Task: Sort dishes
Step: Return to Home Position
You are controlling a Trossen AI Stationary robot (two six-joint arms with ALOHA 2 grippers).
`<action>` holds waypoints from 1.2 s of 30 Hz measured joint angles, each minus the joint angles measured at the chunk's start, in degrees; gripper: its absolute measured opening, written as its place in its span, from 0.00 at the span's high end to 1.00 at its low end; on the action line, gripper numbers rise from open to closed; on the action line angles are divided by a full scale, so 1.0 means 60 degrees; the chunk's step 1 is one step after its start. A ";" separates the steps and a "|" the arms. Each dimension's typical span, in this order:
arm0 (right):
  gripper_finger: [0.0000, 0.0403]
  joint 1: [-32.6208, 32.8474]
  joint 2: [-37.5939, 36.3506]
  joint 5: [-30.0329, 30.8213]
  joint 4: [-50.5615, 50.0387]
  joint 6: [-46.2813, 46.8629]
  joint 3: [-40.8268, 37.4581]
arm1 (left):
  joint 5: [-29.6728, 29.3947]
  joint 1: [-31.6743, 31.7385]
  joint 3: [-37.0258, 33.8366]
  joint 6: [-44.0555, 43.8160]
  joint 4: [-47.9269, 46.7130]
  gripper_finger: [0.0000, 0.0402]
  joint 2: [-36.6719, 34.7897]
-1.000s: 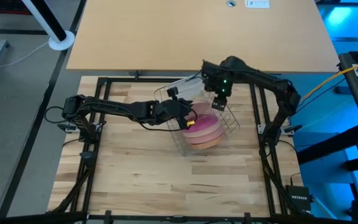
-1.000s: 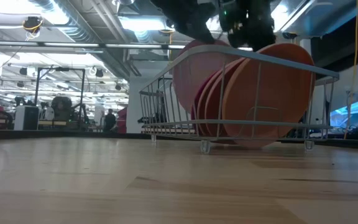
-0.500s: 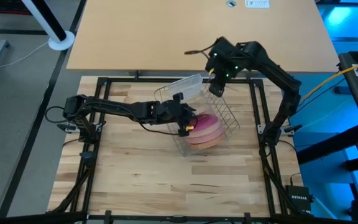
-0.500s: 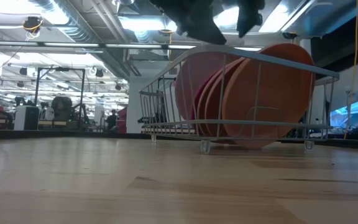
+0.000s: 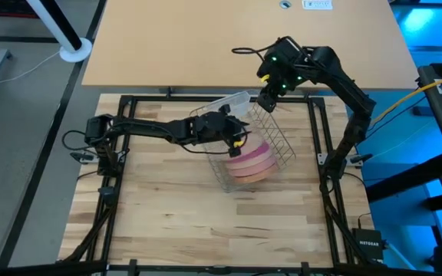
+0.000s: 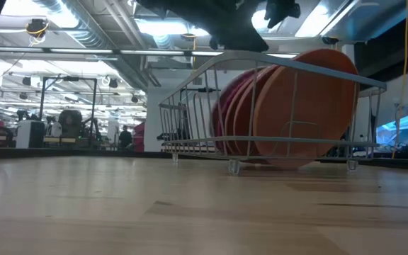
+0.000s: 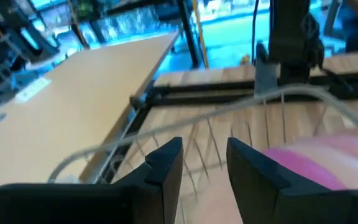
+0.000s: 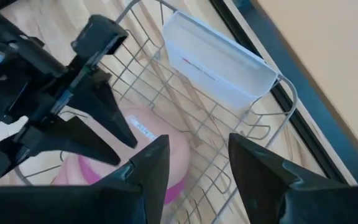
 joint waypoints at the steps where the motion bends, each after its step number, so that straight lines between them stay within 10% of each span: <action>1: 0.58 0.0000 0.0000 -0.0002 0.0005 0.0000 0.0000 | 0.0121 0.0007 0.0004 0.0070 0.0217 0.71 0.0022; 18: 0.58 0.0000 -0.0578 -0.1335 0.2100 0.0474 -0.0011 | 0.0248 0.0091 0.0195 0.0143 0.0837 0.71 -0.2280; 27: 0.58 -0.0001 -0.2646 -0.0973 0.2516 0.0681 -0.0001 | 0.0003 0.0364 0.0197 0.0187 -0.2777 0.71 -0.5942; 36: 0.58 -0.0007 -0.4020 0.1520 0.0585 0.1068 -0.0248 | -0.0158 0.0364 0.0199 -0.0899 -0.8089 0.71 -0.9128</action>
